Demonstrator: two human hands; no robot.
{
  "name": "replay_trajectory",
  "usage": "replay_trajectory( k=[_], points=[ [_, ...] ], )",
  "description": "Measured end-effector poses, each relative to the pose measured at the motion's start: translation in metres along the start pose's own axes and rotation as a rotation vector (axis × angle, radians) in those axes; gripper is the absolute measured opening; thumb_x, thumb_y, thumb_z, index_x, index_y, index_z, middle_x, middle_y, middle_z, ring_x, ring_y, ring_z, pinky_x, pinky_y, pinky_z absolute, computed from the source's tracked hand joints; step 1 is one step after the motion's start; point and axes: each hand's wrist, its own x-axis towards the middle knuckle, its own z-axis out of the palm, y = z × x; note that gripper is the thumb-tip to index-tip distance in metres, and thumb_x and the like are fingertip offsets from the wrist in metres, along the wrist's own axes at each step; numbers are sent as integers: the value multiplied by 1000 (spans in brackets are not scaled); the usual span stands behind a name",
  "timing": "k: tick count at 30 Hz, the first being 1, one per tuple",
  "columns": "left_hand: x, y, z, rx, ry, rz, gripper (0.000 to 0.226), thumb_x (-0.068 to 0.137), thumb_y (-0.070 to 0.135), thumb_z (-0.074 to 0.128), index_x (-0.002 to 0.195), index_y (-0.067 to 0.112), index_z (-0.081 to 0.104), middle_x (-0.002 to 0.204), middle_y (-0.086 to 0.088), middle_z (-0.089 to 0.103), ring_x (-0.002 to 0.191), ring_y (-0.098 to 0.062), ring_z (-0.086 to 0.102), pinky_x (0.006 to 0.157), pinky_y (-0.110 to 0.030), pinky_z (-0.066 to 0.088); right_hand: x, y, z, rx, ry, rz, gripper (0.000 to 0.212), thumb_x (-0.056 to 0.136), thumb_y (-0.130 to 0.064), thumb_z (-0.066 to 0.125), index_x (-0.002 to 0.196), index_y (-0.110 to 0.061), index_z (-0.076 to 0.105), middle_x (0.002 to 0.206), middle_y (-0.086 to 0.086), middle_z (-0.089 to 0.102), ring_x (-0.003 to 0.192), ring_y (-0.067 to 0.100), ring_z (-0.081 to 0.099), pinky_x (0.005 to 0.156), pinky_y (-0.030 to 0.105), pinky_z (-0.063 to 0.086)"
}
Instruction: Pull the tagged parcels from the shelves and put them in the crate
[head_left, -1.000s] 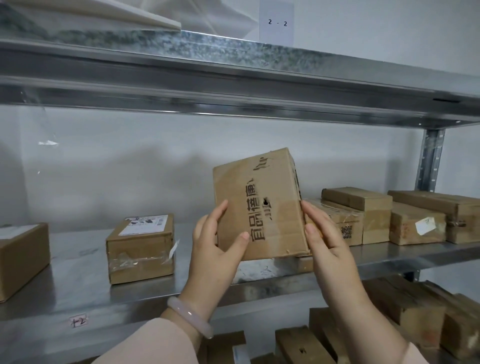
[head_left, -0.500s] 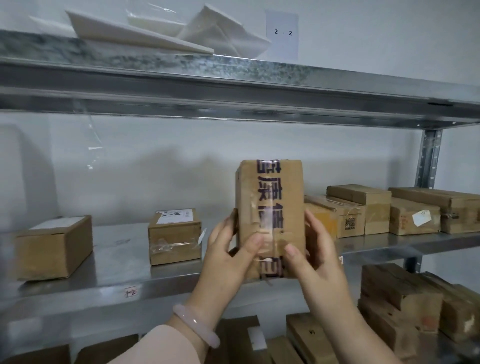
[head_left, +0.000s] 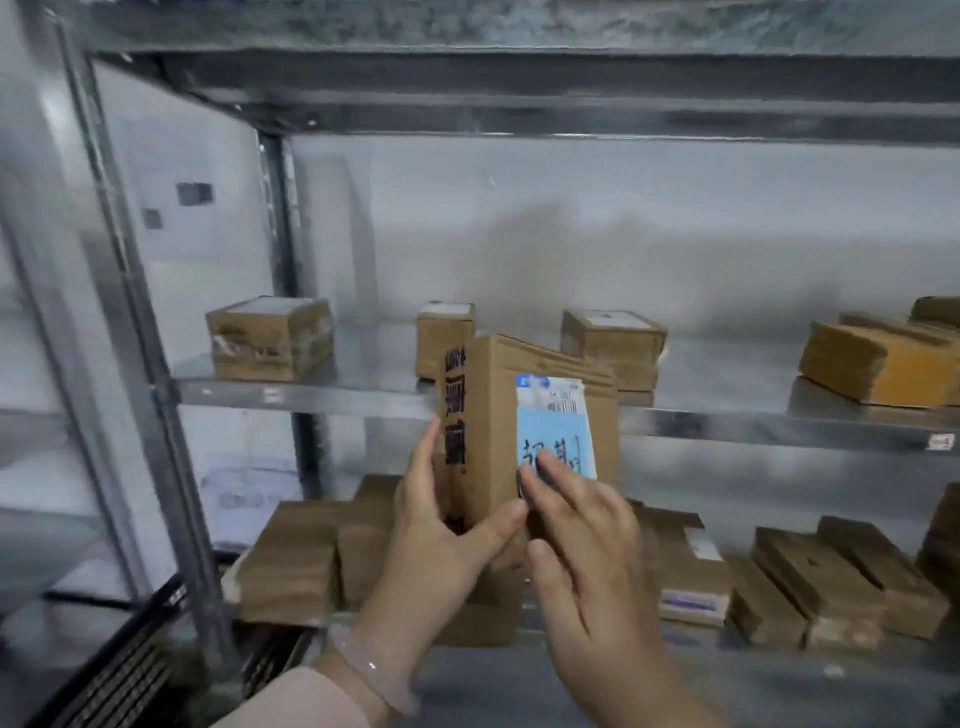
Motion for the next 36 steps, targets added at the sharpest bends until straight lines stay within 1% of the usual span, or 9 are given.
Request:
replay_trajectory(
  k=[4,7,9,15,18,22,28,33,36],
  points=[
    [-53,-31,-96,-99,139,-125,79,58,43,84,124,63,44,138,23,51,125,-2,52,98,-30,49,-30,-46,57,124,-118,18,48,87,-39,48,135,-32,49,147,-7,42,133,18,38,107,48,35],
    [-102,-48,-161,-165,198,-248,79,53,55,86,121,63,48,129,21,60,117,-5,60,85,-24,54,-50,-72,101,154,-156,120,56,83,-39,59,135,-45,40,155,-4,26,141,12,20,107,39,24],
    [-128,-55,-195,-178,281,-299,76,56,49,86,123,57,51,123,14,66,110,-10,65,77,-22,56,-63,-87,132,288,-310,221,65,84,-38,66,132,-61,28,158,-11,12,144,5,10,108,31,20],
    [-168,-64,-272,-105,361,-422,46,86,42,62,130,49,51,123,12,67,113,-14,64,94,-37,48,-89,-124,221,537,-615,311,70,84,-35,67,136,-61,28,142,-22,39,131,-3,35,99,23,40],
    [-171,-73,-302,8,443,-441,29,98,34,52,116,54,61,113,17,71,101,-4,68,78,-19,54,-92,-135,265,554,-657,316,69,83,-33,69,137,-55,32,141,-18,40,131,0,35,98,18,37],
    [-159,-89,-340,178,534,-461,37,98,35,51,93,70,59,92,42,64,85,20,60,61,0,44,-87,-142,323,567,-717,342,70,82,-35,69,138,-56,31,141,-19,36,128,-1,35,75,3,39],
    [-120,-128,-409,401,585,-464,42,97,29,52,117,64,40,92,56,52,92,30,50,68,5,38,-61,-145,414,614,-792,365,73,82,-26,73,127,-63,30,136,-14,37,124,2,38,79,-2,37],
    [-92,-165,-456,398,603,-508,39,100,27,45,116,62,43,92,48,58,92,29,50,68,4,39,-44,-146,484,550,-859,379,76,82,-35,72,134,-62,25,144,-11,29,128,5,31,93,10,38],
    [-80,-190,-483,341,538,-547,42,95,24,55,122,54,43,101,44,61,97,23,55,70,-1,46,-42,-146,522,570,-884,358,77,81,-34,72,122,-74,20,139,-19,26,123,0,27,80,0,34]
  ],
)
